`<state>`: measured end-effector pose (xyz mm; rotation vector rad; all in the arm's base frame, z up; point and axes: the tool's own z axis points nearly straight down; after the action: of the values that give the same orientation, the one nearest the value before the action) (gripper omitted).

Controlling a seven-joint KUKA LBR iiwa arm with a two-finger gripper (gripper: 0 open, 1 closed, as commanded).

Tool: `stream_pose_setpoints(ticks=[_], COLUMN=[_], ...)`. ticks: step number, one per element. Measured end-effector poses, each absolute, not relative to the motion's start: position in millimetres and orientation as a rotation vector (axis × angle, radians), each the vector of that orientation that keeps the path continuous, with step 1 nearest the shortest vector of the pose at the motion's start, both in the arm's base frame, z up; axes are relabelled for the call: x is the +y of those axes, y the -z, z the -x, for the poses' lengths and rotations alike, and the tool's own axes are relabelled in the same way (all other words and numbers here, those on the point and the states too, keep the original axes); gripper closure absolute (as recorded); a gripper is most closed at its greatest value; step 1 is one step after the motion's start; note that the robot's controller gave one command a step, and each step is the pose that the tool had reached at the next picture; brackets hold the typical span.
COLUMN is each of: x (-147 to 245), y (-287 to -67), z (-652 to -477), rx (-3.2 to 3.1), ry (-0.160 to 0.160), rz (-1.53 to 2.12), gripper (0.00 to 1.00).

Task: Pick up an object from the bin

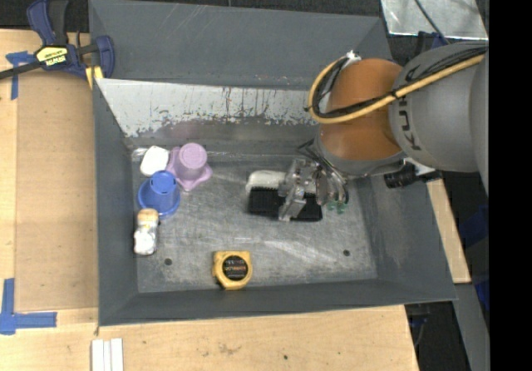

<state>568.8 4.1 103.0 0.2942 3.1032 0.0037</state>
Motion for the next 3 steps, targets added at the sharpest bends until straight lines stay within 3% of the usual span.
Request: stream_pose_setpoints(ticks=[1,2,3], x=[-7.9,-7.7,-7.7], y=[-218.6,-218.6,-218.6], z=[-570.9,-570.9,-570.9], rx=[3.134,3.134,3.134], ry=[0.001,0.001,0.001], rz=[-0.185,-0.184,-0.184], gripper=[1.0,0.0,0.0])
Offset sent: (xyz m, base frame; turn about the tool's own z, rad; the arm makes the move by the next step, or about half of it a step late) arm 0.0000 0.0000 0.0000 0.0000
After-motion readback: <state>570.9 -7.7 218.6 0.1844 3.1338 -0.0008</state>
